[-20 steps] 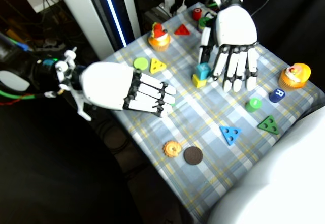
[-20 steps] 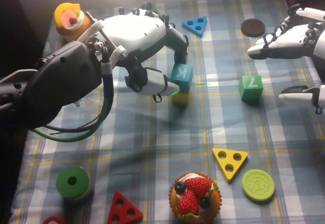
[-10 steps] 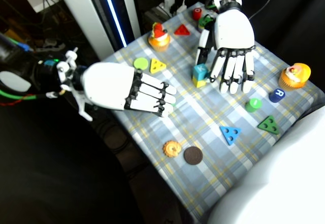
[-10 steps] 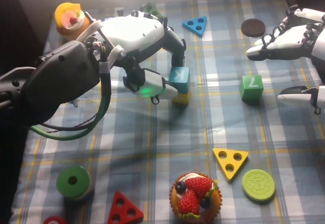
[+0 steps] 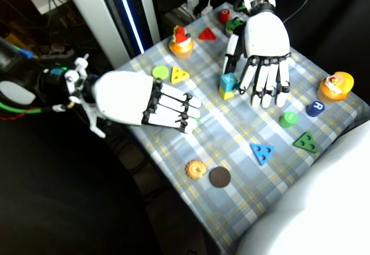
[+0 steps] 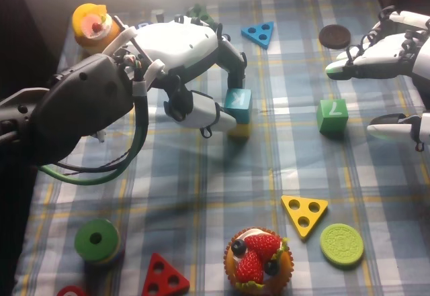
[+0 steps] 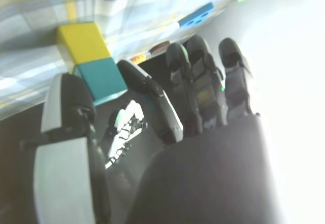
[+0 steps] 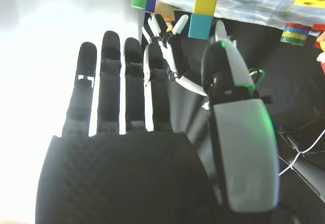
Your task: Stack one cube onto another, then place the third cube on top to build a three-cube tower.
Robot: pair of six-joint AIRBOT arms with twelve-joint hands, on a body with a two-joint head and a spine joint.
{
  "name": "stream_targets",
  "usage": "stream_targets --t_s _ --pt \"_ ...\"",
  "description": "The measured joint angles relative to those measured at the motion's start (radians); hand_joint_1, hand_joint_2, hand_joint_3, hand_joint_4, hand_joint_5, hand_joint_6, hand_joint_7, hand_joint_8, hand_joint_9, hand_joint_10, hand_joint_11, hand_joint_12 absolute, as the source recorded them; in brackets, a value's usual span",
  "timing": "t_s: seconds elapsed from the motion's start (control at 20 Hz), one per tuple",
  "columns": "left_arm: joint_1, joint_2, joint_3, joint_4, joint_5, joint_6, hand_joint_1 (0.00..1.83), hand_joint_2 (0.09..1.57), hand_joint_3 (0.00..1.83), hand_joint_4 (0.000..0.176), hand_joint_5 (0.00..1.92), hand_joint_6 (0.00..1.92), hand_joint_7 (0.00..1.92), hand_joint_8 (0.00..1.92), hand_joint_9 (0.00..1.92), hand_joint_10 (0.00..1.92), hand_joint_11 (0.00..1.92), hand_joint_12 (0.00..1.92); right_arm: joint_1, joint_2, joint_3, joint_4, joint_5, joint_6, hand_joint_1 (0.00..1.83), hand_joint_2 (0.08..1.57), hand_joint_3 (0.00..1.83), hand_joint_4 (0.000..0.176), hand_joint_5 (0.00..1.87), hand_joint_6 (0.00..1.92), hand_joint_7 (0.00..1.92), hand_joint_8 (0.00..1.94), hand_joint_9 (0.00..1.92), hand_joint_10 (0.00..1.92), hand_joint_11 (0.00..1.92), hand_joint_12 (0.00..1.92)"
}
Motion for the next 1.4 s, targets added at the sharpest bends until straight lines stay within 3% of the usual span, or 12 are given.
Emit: stream_targets --t_s 0.15,0.2,0.25,0.3,0.6,0.65,0.75,0.8,0.95,1.05,1.1,1.4 --pt "0.000 0.000 0.000 0.000 0.000 0.000 0.99 1.14 0.00 0.176 0.91 1.08 0.51 0.00 0.39 0.00 0.00 0.43 0.000 0.000 0.000 0.000 0.000 0.000 0.75 1.19 0.00 0.000 0.45 0.00 0.50 0.00 0.50 0.00 0.01 1.05" --pt "0.000 0.000 0.000 0.000 0.000 0.000 0.96 1.04 0.00 0.165 0.76 0.49 0.49 0.00 0.38 0.00 0.00 0.39 0.000 0.000 0.000 0.000 0.000 0.000 0.75 1.19 0.00 0.000 0.45 0.00 0.50 0.00 0.49 0.00 0.01 1.05" --pt "0.000 0.000 0.000 0.000 0.000 0.000 0.96 1.04 0.00 0.165 0.76 0.49 0.49 0.00 0.38 0.00 0.00 0.39 0.000 0.000 0.000 0.000 0.000 0.000 0.75 1.19 0.00 0.000 0.45 0.00 0.50 0.00 0.49 0.00 0.01 1.05" --pt "0.000 0.000 0.000 0.000 0.002 0.001 0.98 0.98 0.00 0.162 0.76 0.08 0.48 0.00 0.38 0.00 0.00 0.45 0.000 0.000 0.000 0.000 0.000 0.000 0.73 1.19 0.00 0.000 0.45 0.00 0.49 0.00 0.49 0.00 0.00 1.05" --pt "0.001 0.000 0.000 0.000 0.009 0.004 1.01 0.96 0.00 0.152 0.68 0.00 0.45 0.00 0.36 0.00 0.00 0.43 0.000 0.000 0.001 0.000 0.000 0.000 0.73 1.18 0.00 0.000 0.45 0.00 0.50 0.00 0.50 0.01 0.03 1.01" --pt "0.001 0.000 0.000 0.000 0.009 0.004 0.99 0.96 0.00 0.171 0.56 0.00 0.42 0.00 0.35 0.00 0.00 0.41 0.000 0.000 0.001 0.000 0.000 0.001 0.73 1.17 0.00 0.000 0.45 0.00 0.49 0.00 0.49 0.00 0.02 1.01" --pt "0.006 0.002 -0.006 0.000 -0.002 0.004 0.95 0.95 0.00 0.175 0.40 0.00 0.37 0.00 0.32 0.00 0.00 0.35 0.000 0.000 0.001 0.000 0.000 0.003 0.72 1.17 0.00 0.000 0.43 0.00 0.47 0.00 0.48 0.00 0.00 1.03" --pt "0.016 0.011 -0.028 0.000 -0.013 0.003 0.89 0.93 0.00 0.176 0.19 0.00 0.25 0.00 0.26 0.00 0.00 0.30 0.000 0.000 0.001 0.000 0.000 0.003 0.73 1.14 0.00 0.000 0.41 0.00 0.44 0.00 0.44 0.00 0.00 0.96" --pt "0.041 0.067 -0.092 0.064 -0.044 -0.090 0.81 0.88 0.00 0.176 0.10 0.00 0.19 0.00 0.21 0.00 0.00 0.35 0.011 -0.018 0.009 0.000 -0.008 0.004 0.78 1.08 0.00 0.000 0.42 0.01 0.45 0.00 0.44 0.01 0.05 0.88" --pt "0.061 0.126 -0.145 0.108 -0.110 -0.156 0.78 0.88 0.00 0.176 0.08 0.01 0.18 0.01 0.13 0.01 0.00 0.03 0.038 -0.053 0.032 0.002 -0.036 0.005 0.80 1.05 0.00 0.000 0.47 0.00 0.46 0.00 0.44 0.00 0.06 0.93" --pt "0.074 0.160 -0.179 0.135 -0.161 -0.190 0.72 0.90 0.01 0.176 0.02 0.00 0.16 0.00 0.10 0.00 0.00 0.01 0.055 -0.075 0.048 0.005 -0.055 0.005 0.81 1.02 0.00 0.000 0.50 0.01 0.48 0.01 0.44 0.00 0.05 0.94" --pt "0.175 0.281 -0.313 0.182 -0.388 -0.306 0.71 0.86 0.00 0.176 0.05 0.01 0.14 0.00 0.11 0.01 0.00 0.00 0.109 -0.132 0.103 0.011 -0.197 -0.040 0.75 0.96 0.00 0.006 0.57 0.00 0.44 0.00 0.41 0.00 0.00 1.08"
